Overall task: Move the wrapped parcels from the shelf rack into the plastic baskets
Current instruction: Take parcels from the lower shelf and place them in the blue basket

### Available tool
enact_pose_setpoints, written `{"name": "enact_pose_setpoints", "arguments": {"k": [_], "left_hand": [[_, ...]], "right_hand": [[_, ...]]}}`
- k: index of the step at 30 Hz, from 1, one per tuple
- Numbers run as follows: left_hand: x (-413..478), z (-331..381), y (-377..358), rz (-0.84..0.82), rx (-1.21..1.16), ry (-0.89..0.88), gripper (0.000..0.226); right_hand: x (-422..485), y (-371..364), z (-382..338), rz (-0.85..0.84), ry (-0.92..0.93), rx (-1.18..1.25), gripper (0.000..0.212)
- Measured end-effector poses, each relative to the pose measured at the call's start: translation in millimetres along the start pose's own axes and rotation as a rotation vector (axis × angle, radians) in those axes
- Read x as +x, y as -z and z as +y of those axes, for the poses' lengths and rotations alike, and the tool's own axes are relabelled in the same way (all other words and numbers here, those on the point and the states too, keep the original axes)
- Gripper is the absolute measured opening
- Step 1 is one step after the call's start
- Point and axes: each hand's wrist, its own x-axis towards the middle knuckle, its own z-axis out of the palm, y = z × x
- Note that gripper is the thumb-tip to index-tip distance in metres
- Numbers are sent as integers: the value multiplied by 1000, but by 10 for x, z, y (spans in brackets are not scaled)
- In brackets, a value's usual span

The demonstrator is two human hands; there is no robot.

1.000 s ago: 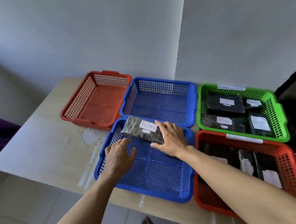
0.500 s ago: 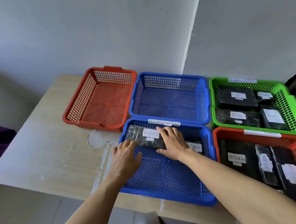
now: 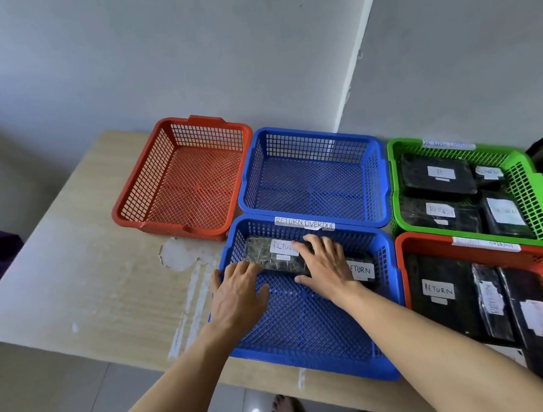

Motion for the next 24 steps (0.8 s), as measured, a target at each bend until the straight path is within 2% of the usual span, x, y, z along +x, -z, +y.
{"name": "enact_pose_setpoints", "arguments": {"k": [4,9,15,20,24], "left_hand": [[4,149,-26,-49,-8,-6,37],[21,456,-4,-62,-61,-81,43],[-83,899,135,-111,-116,-189,57],[-262,1602,269,-49,-128,-237,55],[-417,2388,246,20,-137,-278,52]], "right_hand": [[-76,63,50,-25,-24,37,86],[-292,363,310,-47,-15,90,73],[-852,880,799,-186,-13,162,74],[-1490,1164,1355,-147,-17,156,70],[-2027,1393,1881,-48,-2,139,67]]}}
